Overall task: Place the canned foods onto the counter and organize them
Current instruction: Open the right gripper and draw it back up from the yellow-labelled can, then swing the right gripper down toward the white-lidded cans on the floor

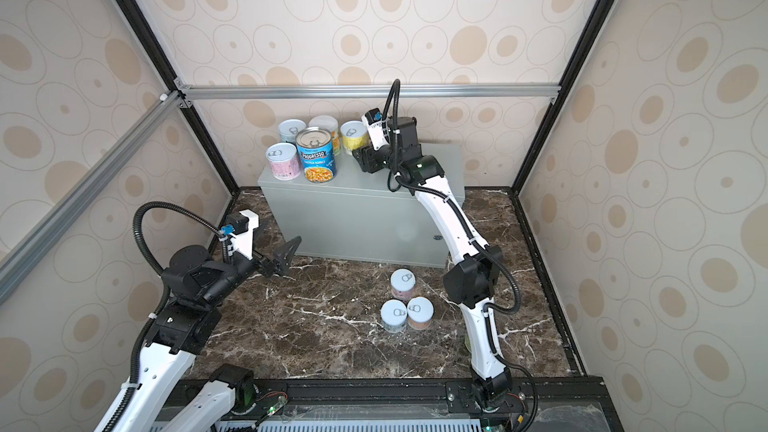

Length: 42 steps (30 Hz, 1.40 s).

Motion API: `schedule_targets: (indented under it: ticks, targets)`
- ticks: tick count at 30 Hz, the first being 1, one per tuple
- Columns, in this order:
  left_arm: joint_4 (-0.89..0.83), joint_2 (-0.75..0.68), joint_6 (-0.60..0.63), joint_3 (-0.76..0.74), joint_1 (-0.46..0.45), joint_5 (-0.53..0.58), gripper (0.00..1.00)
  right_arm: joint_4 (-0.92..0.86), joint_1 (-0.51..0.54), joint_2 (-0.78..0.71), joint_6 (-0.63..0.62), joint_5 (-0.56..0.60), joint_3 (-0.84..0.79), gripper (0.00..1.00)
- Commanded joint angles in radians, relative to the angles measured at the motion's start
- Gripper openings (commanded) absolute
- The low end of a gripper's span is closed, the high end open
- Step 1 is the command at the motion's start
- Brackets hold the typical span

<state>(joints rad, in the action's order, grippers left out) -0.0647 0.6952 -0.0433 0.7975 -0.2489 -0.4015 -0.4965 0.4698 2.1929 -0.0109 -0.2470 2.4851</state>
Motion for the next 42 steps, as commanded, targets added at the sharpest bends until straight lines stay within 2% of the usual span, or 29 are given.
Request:
schedule_targets:
  ticks: [1,7,14,17,20,26,29,32,35,38,42]
  targets:
    - [0.011,-0.013,0.025,0.037,-0.007,-0.006,0.98,-0.009,-0.002,0.031,0.011,-0.018,0.029,0.66]
    - [0.009,-0.015,0.025,0.035,-0.007,-0.005,0.98,-0.011,-0.001,0.023,0.015,-0.019,0.023,0.68]
    - [0.011,-0.011,0.022,0.037,-0.007,-0.009,0.98,-0.013,0.005,-0.024,0.009,-0.016,-0.028,0.79]
    - [0.014,-0.008,0.019,0.036,-0.007,-0.011,0.98,0.029,0.011,-0.118,-0.003,0.025,-0.162,0.88]
    - [0.020,-0.004,0.014,0.034,-0.007,-0.018,0.98,0.118,0.020,-0.264,-0.007,0.075,-0.381,0.94]
    - [0.034,0.004,0.001,0.035,-0.006,-0.038,0.98,0.150,0.069,-0.572,-0.023,0.205,-0.714,0.99]
    - [0.043,0.008,-0.011,0.035,-0.007,-0.047,0.98,0.081,0.147,-0.703,-0.038,0.322,-0.813,1.00]
    - [0.061,0.004,-0.025,0.026,-0.009,-0.056,0.98,0.018,0.279,-0.822,-0.055,0.485,-0.914,1.00]
    - [0.076,-0.003,-0.038,0.008,-0.009,-0.063,0.98,-0.051,0.430,-0.928,-0.018,0.655,-1.017,1.00]
    - [0.086,-0.013,-0.050,-0.002,-0.009,-0.097,0.98,-0.119,0.584,-1.014,0.071,0.788,-1.117,1.00]
    - [0.099,-0.016,-0.070,0.000,-0.009,-0.126,0.98,-0.167,0.709,-1.073,0.252,0.828,-1.280,1.00]
